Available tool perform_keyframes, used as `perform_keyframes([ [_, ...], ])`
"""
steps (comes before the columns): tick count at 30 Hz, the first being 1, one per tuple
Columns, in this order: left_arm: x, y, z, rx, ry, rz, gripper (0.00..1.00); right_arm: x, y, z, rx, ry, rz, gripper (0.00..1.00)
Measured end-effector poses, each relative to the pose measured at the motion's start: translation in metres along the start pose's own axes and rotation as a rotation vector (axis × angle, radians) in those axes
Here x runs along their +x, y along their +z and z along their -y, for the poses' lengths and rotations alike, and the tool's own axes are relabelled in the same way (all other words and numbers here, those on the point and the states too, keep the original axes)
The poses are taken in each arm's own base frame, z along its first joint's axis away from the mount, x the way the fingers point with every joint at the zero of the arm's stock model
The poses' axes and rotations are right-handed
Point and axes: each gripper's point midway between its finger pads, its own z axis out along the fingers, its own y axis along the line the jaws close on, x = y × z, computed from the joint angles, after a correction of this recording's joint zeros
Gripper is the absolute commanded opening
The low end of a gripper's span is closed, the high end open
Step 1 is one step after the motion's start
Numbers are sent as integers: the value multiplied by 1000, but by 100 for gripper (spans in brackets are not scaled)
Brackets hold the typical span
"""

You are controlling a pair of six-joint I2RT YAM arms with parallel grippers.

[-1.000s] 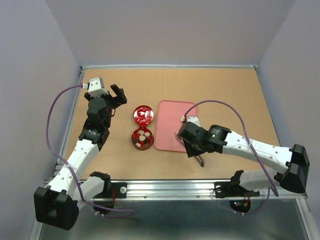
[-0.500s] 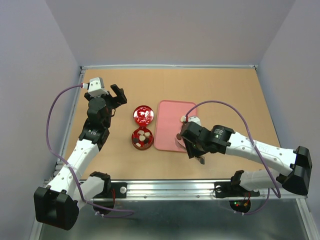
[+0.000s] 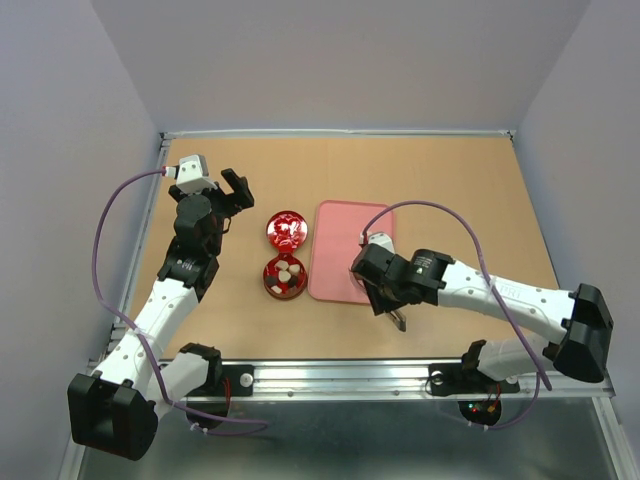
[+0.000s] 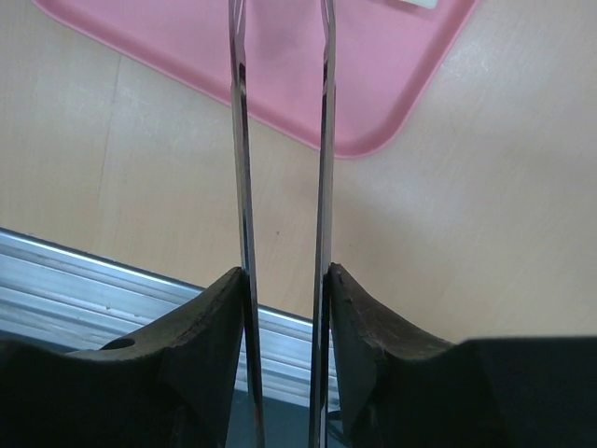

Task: Pack the chocolate

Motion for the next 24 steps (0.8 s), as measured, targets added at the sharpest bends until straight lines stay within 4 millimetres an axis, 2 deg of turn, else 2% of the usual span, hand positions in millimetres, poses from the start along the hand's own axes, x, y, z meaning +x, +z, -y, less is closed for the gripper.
perform_keyframes([
  [3,0,0,0,0,0,0,99,-2,8,-2,12,-29,-4,37],
  [7,0,0,0,0,0,0,99,-2,15,-4,20,-50,-11,19],
  [8,0,0,0,0,0,0,99,-2,15,-4,20,-51,-10,17],
  [13,0,0,1,3,0,-1,99,-6,13,-5,14,-65,-1,17],
  [24,0,0,1,2,0,0,99,-62,-24,-40,-153,-99,166,16],
])
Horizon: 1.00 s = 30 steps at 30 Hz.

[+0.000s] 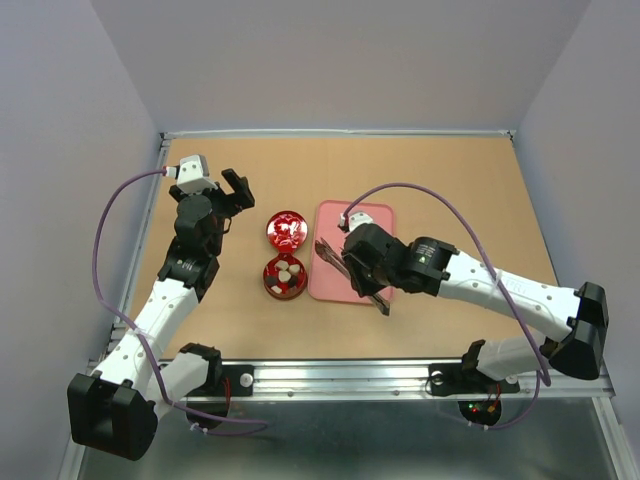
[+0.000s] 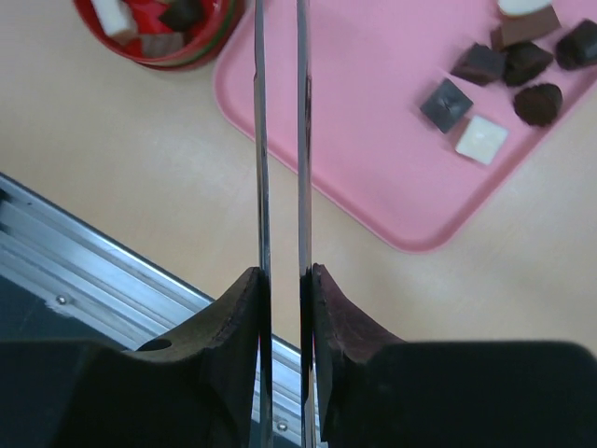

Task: Pack the chocolate

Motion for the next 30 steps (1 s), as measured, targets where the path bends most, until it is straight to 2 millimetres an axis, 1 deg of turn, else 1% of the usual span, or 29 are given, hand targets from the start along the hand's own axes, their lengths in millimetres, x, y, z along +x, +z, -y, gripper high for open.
perform_keyframes([
  [5,-1,0,0,1,-1,2,99,-17,0,-22,-101,-33,39,16],
  [8,-1,-1,0,1,-1,3,99,-28,7,-41,-159,-59,50,16],
  [10,-1,-1,0,1,-1,3,99,-29,15,-52,-190,-82,44,16],
  [13,-1,-1,0,1,-1,3,99,-24,27,-64,-213,-115,17,17],
  [18,-1,-1,0,1,-1,3,99,-16,36,-69,-223,-140,-18,18],
  [24,-1,-1,0,1,-1,3,99,-17,44,-75,-239,-158,-27,20],
  [25,-1,-1,0,1,-1,3,99,-18,45,-76,-242,-161,-26,23],
  [26,-1,-1,0,1,-1,3,99,-18,46,-78,-244,-162,-26,23],
  [30,-1,-1,0,1,-1,3,99,-23,52,-83,-249,-172,-23,30],
])
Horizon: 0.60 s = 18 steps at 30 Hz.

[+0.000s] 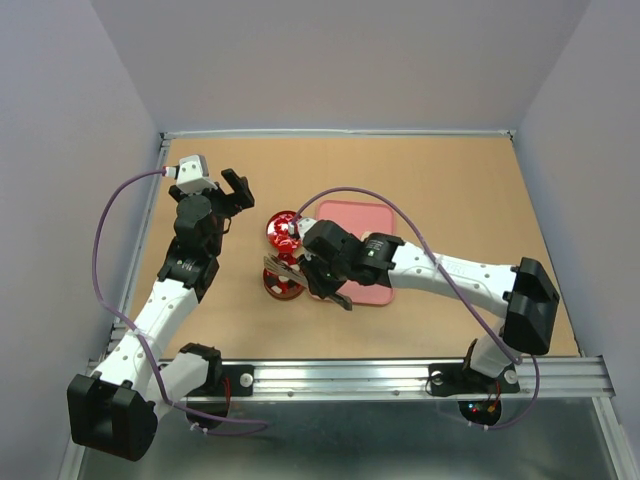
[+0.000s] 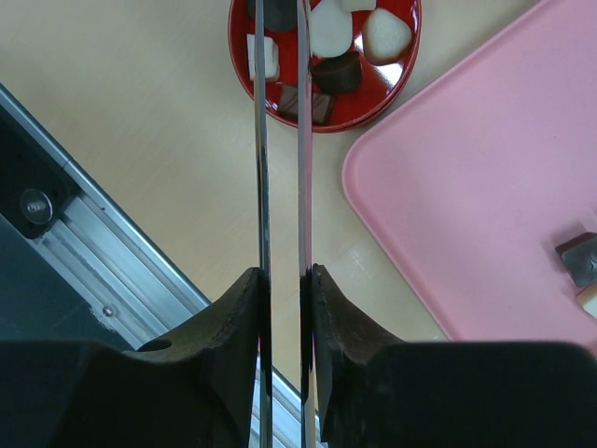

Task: Pack the chocolate

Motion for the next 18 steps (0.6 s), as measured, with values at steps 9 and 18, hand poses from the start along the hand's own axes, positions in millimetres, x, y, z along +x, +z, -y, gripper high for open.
perform_keyframes([
  [9,0,0,0,0,0,0,99,-1,10,2,12,-15,-6,32],
  [18,0,0,0,1,0,0,99,-2,10,2,18,-15,-3,40],
])
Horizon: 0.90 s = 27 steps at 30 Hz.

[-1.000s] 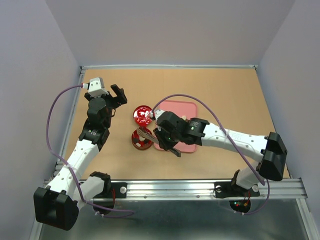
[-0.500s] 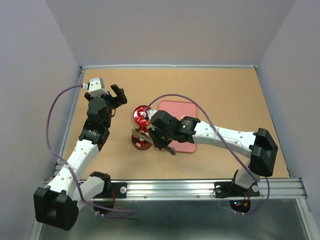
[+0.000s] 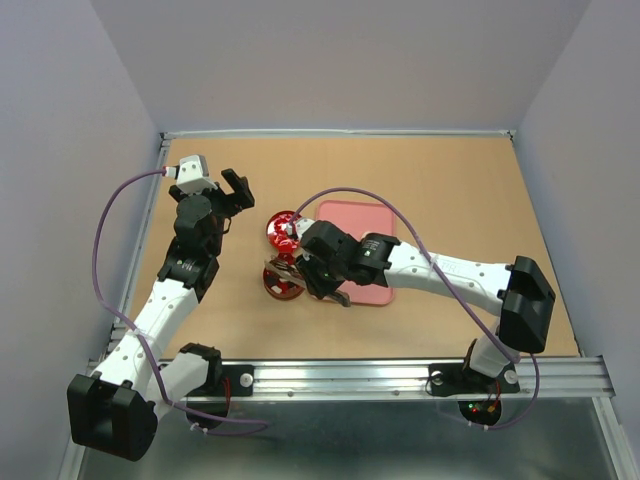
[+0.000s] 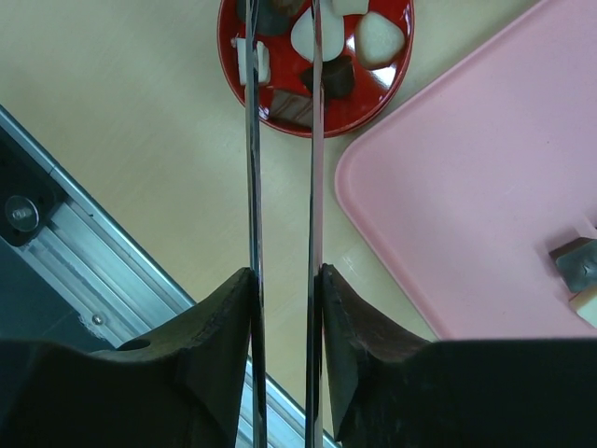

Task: Pack the chocolate

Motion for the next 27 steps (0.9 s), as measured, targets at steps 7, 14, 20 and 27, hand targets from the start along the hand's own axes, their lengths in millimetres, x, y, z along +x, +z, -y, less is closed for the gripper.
perform_keyframes([
  [7,0,0,0,0,0,0,99,-1,0,1,4,0,3,45],
  [14,0,0,0,0,0,0,99,-3,-1,5,30,1,15,42],
  [20,0,0,0,0,0,0,99,-20,-23,14,77,15,100,40],
  [27,0,0,0,0,0,0,99,-43,-69,31,142,78,247,39],
])
